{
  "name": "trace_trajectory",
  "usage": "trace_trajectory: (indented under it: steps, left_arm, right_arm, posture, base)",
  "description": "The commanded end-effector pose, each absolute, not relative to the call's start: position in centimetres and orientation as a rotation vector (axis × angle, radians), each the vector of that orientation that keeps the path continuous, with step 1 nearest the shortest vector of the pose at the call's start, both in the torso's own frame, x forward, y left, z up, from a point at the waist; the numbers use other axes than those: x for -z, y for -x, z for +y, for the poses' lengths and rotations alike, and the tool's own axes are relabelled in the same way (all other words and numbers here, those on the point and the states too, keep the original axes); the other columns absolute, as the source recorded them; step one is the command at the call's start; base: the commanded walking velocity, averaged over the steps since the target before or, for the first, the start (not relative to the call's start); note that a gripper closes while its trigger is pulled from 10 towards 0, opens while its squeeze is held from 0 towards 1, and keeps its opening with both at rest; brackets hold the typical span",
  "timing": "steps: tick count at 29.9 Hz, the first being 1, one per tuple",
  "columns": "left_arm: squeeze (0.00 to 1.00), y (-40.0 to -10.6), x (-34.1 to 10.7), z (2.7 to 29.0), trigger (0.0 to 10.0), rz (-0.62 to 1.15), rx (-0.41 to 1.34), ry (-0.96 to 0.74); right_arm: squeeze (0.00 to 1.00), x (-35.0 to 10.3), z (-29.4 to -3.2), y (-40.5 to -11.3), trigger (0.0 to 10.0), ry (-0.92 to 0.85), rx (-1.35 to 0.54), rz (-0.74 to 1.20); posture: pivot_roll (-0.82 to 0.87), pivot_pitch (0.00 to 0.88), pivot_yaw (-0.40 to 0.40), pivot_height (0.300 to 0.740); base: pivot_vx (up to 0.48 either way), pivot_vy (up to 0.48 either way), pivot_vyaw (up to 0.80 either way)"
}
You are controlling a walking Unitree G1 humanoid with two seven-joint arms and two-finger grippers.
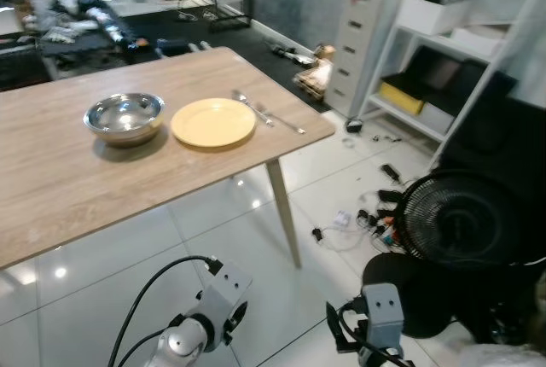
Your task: Setting the table
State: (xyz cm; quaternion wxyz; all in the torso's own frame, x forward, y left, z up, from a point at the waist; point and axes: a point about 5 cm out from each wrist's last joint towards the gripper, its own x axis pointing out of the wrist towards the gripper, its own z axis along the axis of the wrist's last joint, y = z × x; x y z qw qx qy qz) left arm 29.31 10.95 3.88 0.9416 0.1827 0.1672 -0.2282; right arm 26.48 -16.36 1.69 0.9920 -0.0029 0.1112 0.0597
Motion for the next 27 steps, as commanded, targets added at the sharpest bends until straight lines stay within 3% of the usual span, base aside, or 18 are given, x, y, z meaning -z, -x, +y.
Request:
trace_trajectory:
  steps: [1, 27]
  left_arm:
    - [0.0, -28.73, -2.97, 11.32, 10.0, 0.381, 0.471, -0.38]
    - [0.0, -28.71, -2.9, 11.31, 10.0, 0.38, 0.481, -0.385]
  right_arm:
    - [0.0, -0.78, -16.18, -25.71, 10.0, -0.003, -0.117, 0.257]
    - [0.0, -0.71, -16.18, -25.68, 10.0, 0.002, -0.112, 0.257]
  posture:
    - [0.07, 0.083, 0.083, 0.74]
    - [0.06, 0.08, 0.087, 0.74]
  base:
    - [0.0, 0.0, -0.76]
    - [0.0, 0.0, -0.77]
